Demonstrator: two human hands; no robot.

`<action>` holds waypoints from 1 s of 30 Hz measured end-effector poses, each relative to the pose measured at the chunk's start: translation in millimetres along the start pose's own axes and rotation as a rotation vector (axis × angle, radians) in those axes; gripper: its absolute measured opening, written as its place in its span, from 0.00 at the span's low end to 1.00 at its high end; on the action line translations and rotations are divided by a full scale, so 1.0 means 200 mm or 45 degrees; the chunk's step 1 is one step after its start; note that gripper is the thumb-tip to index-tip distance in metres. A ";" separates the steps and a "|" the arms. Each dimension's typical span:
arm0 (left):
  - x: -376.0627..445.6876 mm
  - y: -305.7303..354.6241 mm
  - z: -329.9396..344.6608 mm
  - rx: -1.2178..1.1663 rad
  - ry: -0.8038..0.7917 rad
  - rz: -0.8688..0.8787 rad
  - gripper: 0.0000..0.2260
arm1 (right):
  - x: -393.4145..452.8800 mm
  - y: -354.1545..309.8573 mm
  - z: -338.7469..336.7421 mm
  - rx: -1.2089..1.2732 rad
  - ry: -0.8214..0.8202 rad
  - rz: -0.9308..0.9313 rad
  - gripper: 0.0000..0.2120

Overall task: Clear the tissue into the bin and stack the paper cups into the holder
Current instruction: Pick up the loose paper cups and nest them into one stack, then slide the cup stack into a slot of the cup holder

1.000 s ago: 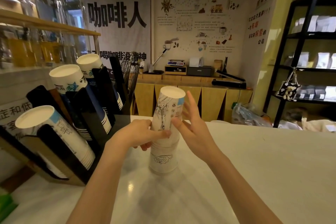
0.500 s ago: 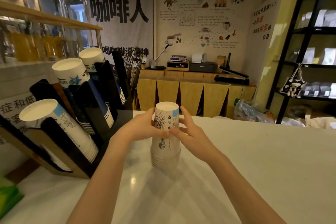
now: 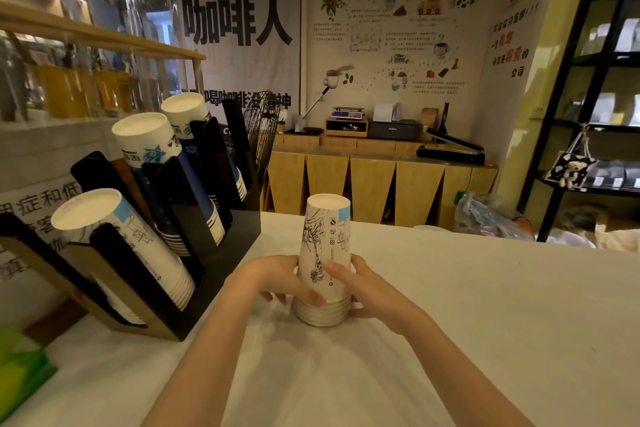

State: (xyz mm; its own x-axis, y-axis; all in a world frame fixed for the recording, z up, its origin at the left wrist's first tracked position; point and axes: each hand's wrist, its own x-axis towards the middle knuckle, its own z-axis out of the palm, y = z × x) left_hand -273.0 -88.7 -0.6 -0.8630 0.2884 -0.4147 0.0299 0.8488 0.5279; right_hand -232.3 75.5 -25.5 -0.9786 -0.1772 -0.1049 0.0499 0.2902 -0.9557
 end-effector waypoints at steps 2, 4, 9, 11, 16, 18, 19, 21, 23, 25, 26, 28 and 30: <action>-0.01 0.00 -0.01 -0.033 0.038 0.036 0.36 | 0.00 0.01 0.00 0.064 0.010 0.028 0.33; -0.03 0.01 -0.03 -0.070 0.115 0.084 0.37 | 0.01 0.01 -0.01 0.146 0.023 0.054 0.32; -0.11 0.04 -0.07 -0.202 0.440 0.143 0.34 | 0.01 -0.02 0.00 0.466 0.026 0.080 0.24; -0.18 0.08 -0.09 -0.198 0.629 0.216 0.32 | -0.01 -0.06 0.02 0.588 0.015 0.031 0.21; -0.44 0.11 -0.14 -0.180 0.990 0.368 0.30 | -0.07 -0.23 0.08 0.769 -0.021 -0.170 0.22; -0.56 0.08 -0.16 -0.166 1.093 0.400 0.31 | -0.10 -0.30 0.13 0.796 -0.061 -0.252 0.23; -0.63 0.06 -0.18 -0.156 1.141 0.402 0.31 | -0.12 -0.35 0.16 0.802 -0.078 -0.282 0.23; -0.75 0.01 -0.23 -0.144 1.243 0.405 0.31 | -0.14 -0.44 0.25 0.791 -0.115 -0.333 0.23; -0.87 -0.05 -0.28 -0.148 1.343 0.418 0.31 | -0.16 -0.54 0.34 0.772 -0.173 -0.385 0.21; -0.98 -0.11 -0.34 -0.131 1.440 0.444 0.31 | -0.17 -0.63 0.44 0.759 -0.232 -0.436 0.13; -1.02 -0.15 -0.36 -0.109 1.476 0.452 0.30 | -0.17 -0.67 0.48 0.753 -0.253 -0.465 0.10; -1.10 -0.21 -0.41 -0.101 1.507 0.475 0.30 | -0.17 -0.74 0.58 0.757 -0.298 -0.518 0.11; -1.14 -0.28 -0.45 -0.158 1.495 0.509 0.29 | -0.16 -0.79 0.67 0.761 -0.331 -0.548 0.17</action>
State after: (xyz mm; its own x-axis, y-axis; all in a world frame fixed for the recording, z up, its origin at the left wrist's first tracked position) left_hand -123.0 -241.6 131.9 -0.7347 -0.1075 0.6699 0.4015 0.7269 0.5571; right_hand -181.5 -89.6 91.3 -0.8614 -0.3957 0.3184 -0.1522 -0.3969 -0.9051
